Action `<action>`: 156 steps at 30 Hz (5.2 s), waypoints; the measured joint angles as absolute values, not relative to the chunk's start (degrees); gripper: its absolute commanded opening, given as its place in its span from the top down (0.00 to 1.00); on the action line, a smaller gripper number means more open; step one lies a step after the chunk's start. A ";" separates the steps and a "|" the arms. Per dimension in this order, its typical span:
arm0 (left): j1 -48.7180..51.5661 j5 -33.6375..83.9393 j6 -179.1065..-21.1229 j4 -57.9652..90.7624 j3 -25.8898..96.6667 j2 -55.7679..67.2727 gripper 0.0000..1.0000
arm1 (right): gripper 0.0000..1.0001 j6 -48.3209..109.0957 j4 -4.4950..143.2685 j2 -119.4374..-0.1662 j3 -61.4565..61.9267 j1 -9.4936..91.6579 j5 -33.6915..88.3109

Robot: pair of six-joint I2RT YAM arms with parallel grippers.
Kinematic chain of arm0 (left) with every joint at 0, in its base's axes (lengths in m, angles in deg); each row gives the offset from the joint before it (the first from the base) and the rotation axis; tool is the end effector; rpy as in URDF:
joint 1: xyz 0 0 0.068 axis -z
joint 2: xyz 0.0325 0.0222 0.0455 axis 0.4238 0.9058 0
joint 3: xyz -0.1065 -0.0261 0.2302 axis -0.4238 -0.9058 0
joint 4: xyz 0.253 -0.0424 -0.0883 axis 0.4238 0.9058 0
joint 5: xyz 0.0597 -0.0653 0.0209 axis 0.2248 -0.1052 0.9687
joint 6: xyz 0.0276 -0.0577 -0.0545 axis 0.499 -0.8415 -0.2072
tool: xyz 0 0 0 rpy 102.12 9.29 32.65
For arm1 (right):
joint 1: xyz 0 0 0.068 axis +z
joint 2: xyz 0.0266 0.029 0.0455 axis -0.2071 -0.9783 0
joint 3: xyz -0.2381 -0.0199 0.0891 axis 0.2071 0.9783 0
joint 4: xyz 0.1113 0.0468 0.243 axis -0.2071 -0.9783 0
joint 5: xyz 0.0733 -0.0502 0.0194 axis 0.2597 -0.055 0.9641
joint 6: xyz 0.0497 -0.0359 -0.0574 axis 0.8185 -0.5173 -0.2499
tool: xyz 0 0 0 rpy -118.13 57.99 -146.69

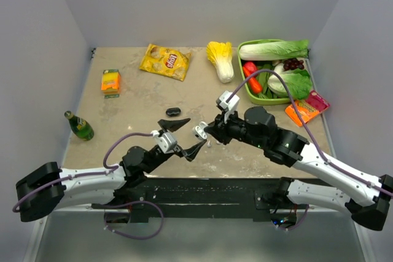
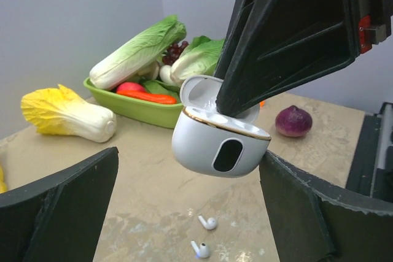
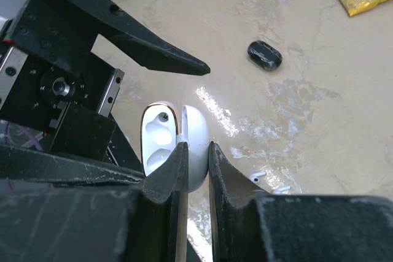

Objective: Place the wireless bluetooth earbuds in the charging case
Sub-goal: Adjust the charging case, then pick up the earbud from the center of the board.

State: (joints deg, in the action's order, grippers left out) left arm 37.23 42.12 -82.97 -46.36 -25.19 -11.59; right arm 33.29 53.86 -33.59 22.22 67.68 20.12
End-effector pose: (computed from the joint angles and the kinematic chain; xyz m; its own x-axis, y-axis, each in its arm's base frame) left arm 0.1256 -0.2151 0.2242 0.2243 -0.2212 -0.9491 0.7905 0.6109 0.0445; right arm 0.1552 0.2287 0.3248 -0.3057 -0.1488 -0.9404 -0.7902 0.5906 0.1634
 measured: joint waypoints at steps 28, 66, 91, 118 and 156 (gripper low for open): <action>27.11 1.75 -105.46 -25.14 -18.63 -19.13 0.39 | 1.00 19.80 44.42 -31.89 18.24 76.51 23.70; 26.32 -2.33 -106.45 -26.93 -18.63 -18.34 1.00 | 1.00 19.45 44.25 -31.91 18.24 76.55 23.75; 26.30 2.28 -106.60 -32.02 -24.22 -20.84 1.00 | 0.25 26.84 51.79 -23.84 19.69 76.77 10.50; 26.87 14.84 -110.01 -46.01 -33.93 -34.32 1.00 | 0.66 50.93 62.82 -47.06 41.43 64.49 4.34; 27.17 15.89 -109.99 -42.71 -33.93 -34.87 1.00 | 0.98 49.22 70.98 -65.81 37.67 64.51 10.15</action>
State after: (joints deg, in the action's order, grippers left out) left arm 27.17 15.89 -109.99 -42.71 -33.93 -34.87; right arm 49.22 70.98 -65.81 37.67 64.51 10.15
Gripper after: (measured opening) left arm 0.348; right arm 0.036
